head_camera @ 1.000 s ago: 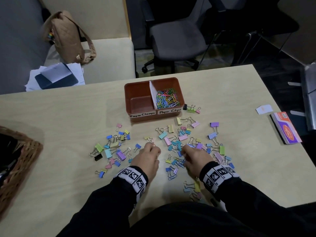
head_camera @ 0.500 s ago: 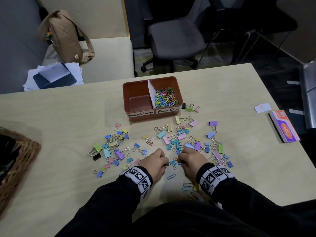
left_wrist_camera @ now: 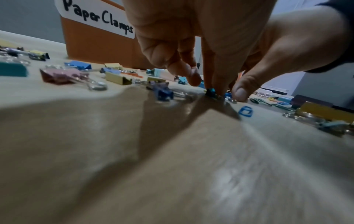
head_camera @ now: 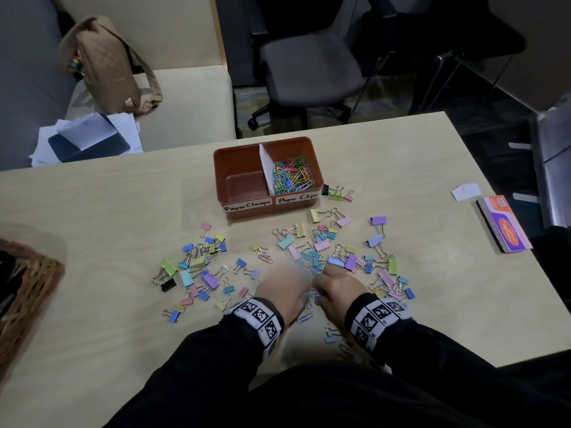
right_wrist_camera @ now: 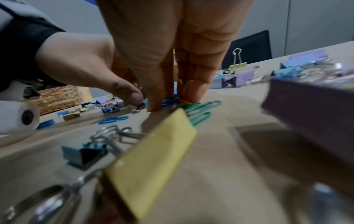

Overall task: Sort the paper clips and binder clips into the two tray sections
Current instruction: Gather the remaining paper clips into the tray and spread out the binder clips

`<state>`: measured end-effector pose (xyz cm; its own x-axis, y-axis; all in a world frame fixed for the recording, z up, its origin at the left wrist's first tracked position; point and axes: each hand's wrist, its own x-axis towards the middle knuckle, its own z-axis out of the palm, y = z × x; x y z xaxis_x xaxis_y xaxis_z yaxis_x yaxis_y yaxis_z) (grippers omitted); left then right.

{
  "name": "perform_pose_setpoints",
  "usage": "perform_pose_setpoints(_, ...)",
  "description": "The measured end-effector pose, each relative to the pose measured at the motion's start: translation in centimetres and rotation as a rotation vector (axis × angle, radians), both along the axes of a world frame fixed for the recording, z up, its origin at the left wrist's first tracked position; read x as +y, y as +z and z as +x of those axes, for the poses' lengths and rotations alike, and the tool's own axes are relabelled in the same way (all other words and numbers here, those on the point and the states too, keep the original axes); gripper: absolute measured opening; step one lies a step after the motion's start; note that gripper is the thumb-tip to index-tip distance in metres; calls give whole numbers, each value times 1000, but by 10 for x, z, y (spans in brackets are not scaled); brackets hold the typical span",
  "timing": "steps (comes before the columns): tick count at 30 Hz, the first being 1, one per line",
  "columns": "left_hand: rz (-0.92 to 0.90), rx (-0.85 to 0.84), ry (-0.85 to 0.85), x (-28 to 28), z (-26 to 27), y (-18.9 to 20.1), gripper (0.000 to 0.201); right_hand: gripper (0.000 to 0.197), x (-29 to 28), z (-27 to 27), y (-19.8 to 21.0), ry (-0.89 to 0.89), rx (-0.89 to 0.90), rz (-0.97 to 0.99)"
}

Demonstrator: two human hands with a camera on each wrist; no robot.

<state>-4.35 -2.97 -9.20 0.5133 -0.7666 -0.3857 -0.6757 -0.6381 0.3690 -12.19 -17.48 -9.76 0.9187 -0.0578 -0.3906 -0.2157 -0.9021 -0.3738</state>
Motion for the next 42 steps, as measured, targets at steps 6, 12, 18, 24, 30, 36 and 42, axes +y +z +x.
perform_pose_setpoints(6, 7, -11, 148, 11, 10, 0, 22, 13, 8, 9, 0, -2, 59, -12)
perform_pose_setpoints(12, -29, -7, 169, 12, 10, 2, 24, 12, 4, 9, 8, -46, 104, -30)
perform_pose_setpoints(18, -24, 68, 17, -5, -2, 3, 23, 24, -36, -6, 25, -462, 65, 146)
perform_pose_setpoints(24, -97, 145, -105, -32, -13, -7, 38, 32, -66, -20, 19, -751, 9, 364)
perform_pose_setpoints(30, -3, 86, -177, -65, -26, 4, 48, 35, -67, -29, 6, -890, -34, 487)
perform_pose_setpoints(36, 60, 102, -149, -78, -29, 2, 38, 25, -85, -32, 13, -1213, -44, 848)
perform_pose_setpoints(42, -27, 85, -73, -65, -14, -8, 21, 32, -96, -39, 12, -1222, -63, 904)
